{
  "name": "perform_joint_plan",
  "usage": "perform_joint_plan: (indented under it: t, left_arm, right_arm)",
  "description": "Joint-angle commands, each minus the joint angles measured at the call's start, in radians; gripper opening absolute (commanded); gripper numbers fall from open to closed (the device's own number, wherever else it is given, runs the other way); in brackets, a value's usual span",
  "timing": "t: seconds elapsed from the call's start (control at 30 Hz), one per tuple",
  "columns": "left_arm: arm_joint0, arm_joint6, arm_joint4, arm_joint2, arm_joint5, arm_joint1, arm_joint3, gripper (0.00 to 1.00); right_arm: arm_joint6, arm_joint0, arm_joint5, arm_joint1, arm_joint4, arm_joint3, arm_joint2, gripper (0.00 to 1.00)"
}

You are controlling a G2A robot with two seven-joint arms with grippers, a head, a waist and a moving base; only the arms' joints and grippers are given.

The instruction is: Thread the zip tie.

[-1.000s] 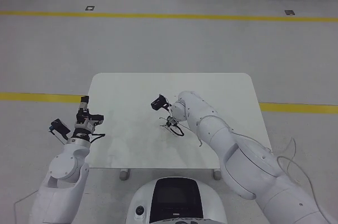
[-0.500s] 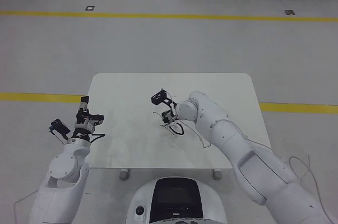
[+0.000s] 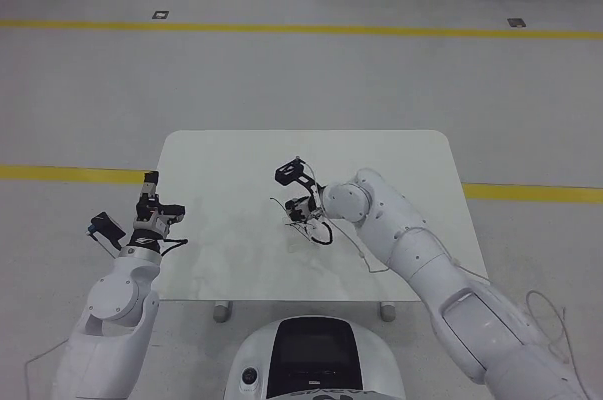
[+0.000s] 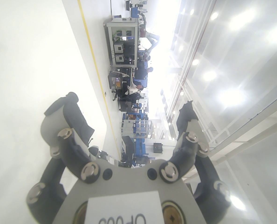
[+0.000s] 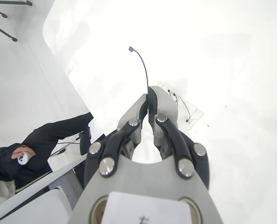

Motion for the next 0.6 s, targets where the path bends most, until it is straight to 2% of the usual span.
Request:
perform_joint_plan:
  t: [0.0,0.2,0.27,0.4,0.57]
  left_arm:
    - [0.0,0.0,0.0,0.0,0.0,0.0,0.0,1.0]
    - [0.0,0.0,0.0,0.0,0.0,0.0,0.0,1.0]
    - [0.0,0.0,0.0,0.0,0.0,0.0,0.0,1.0]
    - [0.0,0.0,0.0,0.0,0.0,0.0,0.0,1.0]
    - [0.0,0.0,0.0,0.0,0.0,0.0,0.0,1.0]
  right_arm:
    - [-0.017,-0.02,0.0,0.007,0.044,-0.041,0.01,0.0]
    - [-0.026,-0.065,0.0,0.042,0.174,-0.154,0.059,0.0]
    - [-0.024,-0.082,0.0,0.053,0.253,-0.187,0.08,0.0]
    - [-0.014,-0.105,0.0,0.069,0.388,-0.225,0.105,0.0]
    - [0.004,-0.122,0.0,0.076,0.573,-0.231,0.115,0.0]
